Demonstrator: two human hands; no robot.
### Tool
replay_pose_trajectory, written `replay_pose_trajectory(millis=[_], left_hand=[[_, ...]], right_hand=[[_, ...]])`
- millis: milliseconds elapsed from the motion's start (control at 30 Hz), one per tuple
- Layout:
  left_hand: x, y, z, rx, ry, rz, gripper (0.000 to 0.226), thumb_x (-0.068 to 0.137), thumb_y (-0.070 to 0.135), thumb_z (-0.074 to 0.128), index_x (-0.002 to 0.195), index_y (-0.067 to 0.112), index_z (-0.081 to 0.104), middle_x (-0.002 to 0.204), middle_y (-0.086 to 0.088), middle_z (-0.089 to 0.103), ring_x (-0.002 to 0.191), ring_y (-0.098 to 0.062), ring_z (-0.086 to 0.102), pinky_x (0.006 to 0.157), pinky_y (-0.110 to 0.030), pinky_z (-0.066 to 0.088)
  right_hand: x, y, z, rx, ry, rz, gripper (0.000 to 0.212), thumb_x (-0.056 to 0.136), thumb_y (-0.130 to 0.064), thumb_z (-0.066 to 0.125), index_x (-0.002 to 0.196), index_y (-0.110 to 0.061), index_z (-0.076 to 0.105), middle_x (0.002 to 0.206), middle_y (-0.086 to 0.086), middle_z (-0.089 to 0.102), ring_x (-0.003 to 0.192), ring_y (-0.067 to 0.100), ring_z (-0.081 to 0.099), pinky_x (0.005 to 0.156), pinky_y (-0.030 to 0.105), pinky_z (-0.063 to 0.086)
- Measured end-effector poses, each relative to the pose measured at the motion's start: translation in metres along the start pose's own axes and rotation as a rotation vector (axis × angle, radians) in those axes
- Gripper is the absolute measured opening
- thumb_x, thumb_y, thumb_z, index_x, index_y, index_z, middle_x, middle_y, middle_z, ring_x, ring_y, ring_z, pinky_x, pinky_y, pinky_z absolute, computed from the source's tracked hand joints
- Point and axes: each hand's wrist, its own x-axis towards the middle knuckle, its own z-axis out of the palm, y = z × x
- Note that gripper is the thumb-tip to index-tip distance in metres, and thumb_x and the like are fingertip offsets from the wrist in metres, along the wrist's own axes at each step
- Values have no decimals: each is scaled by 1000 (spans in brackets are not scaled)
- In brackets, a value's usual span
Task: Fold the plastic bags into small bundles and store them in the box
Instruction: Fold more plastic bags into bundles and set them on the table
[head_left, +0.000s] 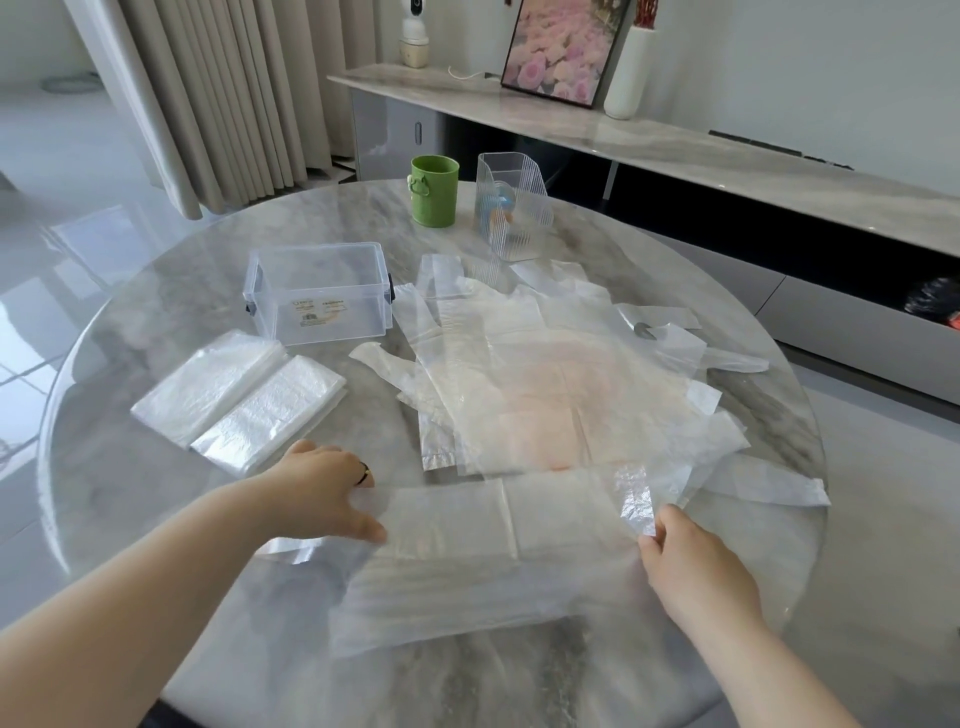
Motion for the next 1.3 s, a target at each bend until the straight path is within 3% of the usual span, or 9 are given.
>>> replay_pose_trajectory(millis=[233,333,433,533,700,867,1067,1233,1300], left_hand=[[-1,-23,-5,-304,74,-101,35,76,29,72,70,17,39,68,8,35,63,-9,34,52,-18,26],[-4,-23,-7,-327,103,-133,35,79,27,69,109,23,51,90,13,49,88,-12,49,74,-19,36],[-13,-10,-9,-156,301,-81,52,89,33,56,136,31,35,137,11,43,127,-14,40,105,-26,25],[-27,28,5,-146,413,84,50,94,43,34,142,32,26,149,15,26,135,-11,31,108,-21,19],[-38,82,67,-31,249,189,108,48,61,-17,148,23,-4,155,7,-11,143,-7,-8,108,-19,-15],[-32,75,84,72,296,165,80,94,48,-3,104,21,72,113,0,68,104,-13,65,106,-28,7],[-29,70,92,170,363,206,77,95,48,1,104,20,72,112,0,69,103,-15,65,106,-28,10],[-28,68,92,155,342,203,55,84,47,30,105,17,71,112,-3,69,110,-18,61,107,-28,9],[-26,67,94,139,372,209,60,93,46,19,108,18,70,115,-3,67,116,-15,47,107,-31,9]], right_hand=[[0,3,1,20,-11,-16,20,98,-22,31,79,-20,29,89,3,49,81,25,45,67,29,34],[-2,2,0,10,-1,-23,12,98,-22,33,107,-14,37,108,8,60,94,28,55,70,29,37],[-4,3,-1,6,-13,-42,25,98,-22,35,121,-15,36,116,8,60,104,28,57,73,29,38],[-6,4,0,23,-30,-59,31,97,-21,37,128,-17,33,122,7,57,110,28,55,76,30,39],[-11,3,0,58,-16,-77,41,97,-19,37,136,-19,26,127,6,55,113,27,53,85,30,42],[-18,4,-2,-56,30,-100,46,96,-19,36,140,-19,21,137,3,44,123,24,44,92,29,39],[-35,-28,21,-56,415,-482,44,77,-22,43,120,-12,49,123,13,60,118,29,45,104,38,32],[-59,-50,67,-178,116,-686,47,82,-44,31,121,-23,43,122,-3,64,117,14,56,106,26,9],[-51,-37,72,-229,5,-615,45,95,-45,14,120,-23,45,119,-5,65,113,12,60,106,26,8]])
